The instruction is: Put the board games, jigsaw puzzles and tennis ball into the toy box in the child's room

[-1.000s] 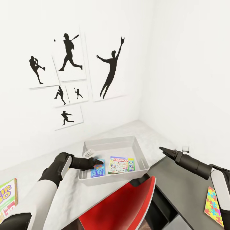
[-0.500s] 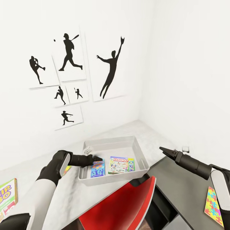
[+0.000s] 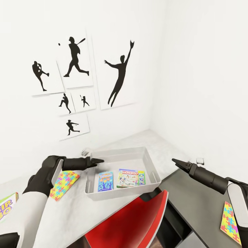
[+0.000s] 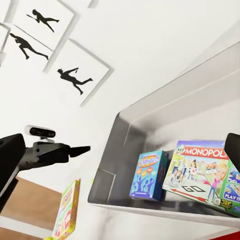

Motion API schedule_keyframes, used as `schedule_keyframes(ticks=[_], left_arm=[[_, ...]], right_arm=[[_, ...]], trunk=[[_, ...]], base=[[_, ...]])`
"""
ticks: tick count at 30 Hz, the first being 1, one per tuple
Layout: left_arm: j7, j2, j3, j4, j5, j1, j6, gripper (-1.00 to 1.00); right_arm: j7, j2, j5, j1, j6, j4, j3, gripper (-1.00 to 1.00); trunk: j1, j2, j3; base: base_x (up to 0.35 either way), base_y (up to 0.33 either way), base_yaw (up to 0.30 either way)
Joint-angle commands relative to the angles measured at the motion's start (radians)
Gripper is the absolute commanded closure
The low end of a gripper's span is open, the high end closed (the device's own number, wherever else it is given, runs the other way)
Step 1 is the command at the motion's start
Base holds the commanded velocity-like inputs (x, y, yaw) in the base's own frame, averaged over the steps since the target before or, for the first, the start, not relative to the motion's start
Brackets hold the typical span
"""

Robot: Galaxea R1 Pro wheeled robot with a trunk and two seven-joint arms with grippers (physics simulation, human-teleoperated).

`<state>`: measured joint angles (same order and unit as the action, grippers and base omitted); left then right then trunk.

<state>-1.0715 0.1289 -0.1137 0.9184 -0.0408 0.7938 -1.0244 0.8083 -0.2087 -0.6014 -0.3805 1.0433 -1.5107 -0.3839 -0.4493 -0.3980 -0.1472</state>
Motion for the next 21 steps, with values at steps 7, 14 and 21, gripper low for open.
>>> schedule_keyframes(ticks=[7,14,21], left_arm=[[-0.125,0.09,-0.004,0.019,-0.006,0.001,-0.008,-1.0],[-0.306,0.196,-0.023,0.022,-0.002,0.0,0.002,-1.0],[-0.407,0.286,-0.031,0.019,-0.002,-0.008,0.019,-1.0]], right_arm=[[0.011,0.0,0.005,0.006,0.004,-0.001,-0.001,-1.0],[0.023,0.0,0.002,0.011,0.004,-0.005,-0.002,-1.0],[0.074,0.0,0.001,0.033,0.004,-0.007,-0.01,-1.0]], trunk=[[-0.001,-0.002,0.007],[-0.001,-0.002,0.018],[-0.001,-0.002,0.029]], base=[[0.0,0.0,0.0],[0.0,0.0,0.0],[-0.027,0.007,0.0]])
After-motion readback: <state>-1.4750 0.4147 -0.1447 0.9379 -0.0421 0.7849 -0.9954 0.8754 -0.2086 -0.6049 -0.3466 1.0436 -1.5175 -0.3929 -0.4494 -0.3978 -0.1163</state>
